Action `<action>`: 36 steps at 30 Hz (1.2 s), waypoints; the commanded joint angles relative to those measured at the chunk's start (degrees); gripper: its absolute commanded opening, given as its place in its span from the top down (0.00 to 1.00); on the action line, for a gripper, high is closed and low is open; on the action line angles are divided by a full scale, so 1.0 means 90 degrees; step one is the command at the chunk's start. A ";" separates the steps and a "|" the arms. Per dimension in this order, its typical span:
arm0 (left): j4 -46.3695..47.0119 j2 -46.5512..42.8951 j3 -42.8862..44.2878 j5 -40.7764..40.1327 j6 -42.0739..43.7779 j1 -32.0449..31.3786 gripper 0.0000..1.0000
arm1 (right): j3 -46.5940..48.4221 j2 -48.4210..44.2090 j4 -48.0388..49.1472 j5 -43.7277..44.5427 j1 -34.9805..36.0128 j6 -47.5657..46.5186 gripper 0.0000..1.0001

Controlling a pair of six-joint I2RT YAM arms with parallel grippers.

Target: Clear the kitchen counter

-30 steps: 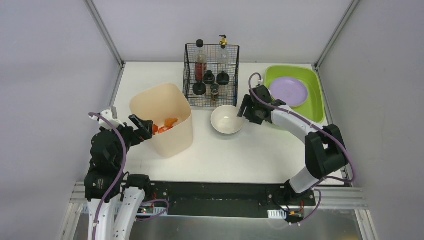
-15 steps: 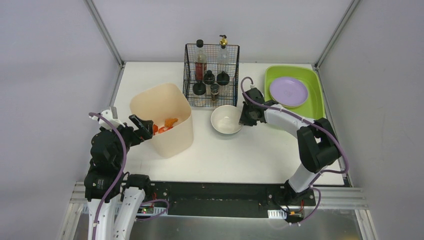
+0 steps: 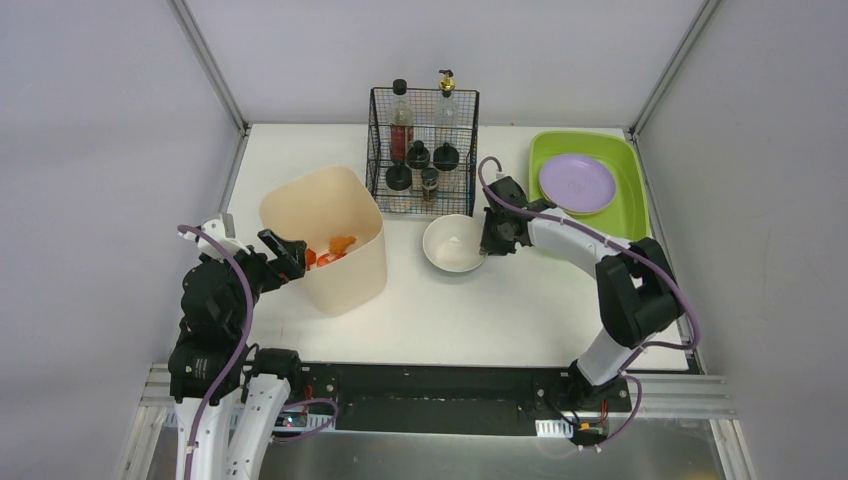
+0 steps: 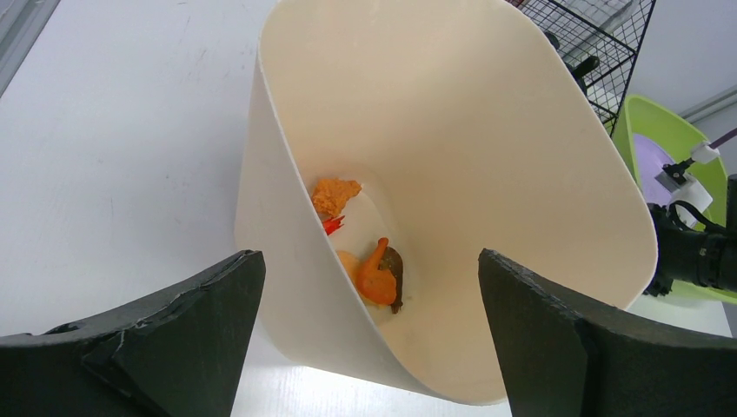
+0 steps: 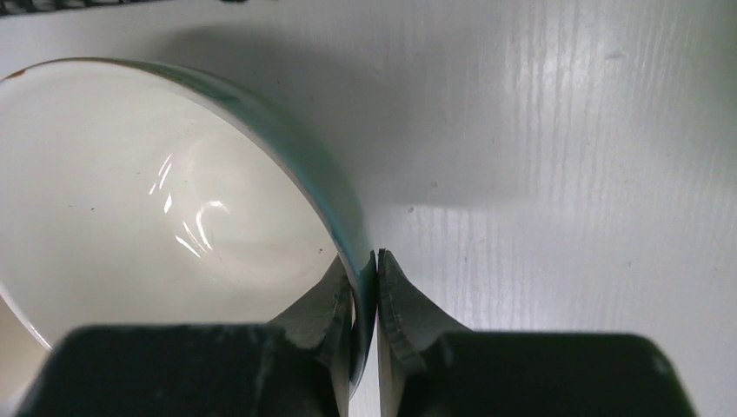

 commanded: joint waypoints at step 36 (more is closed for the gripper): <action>0.0115 -0.0055 0.0018 0.0150 -0.0123 0.0069 0.03 | 0.0180 -0.3355 -0.0389 0.1800 -0.2856 0.0642 1.00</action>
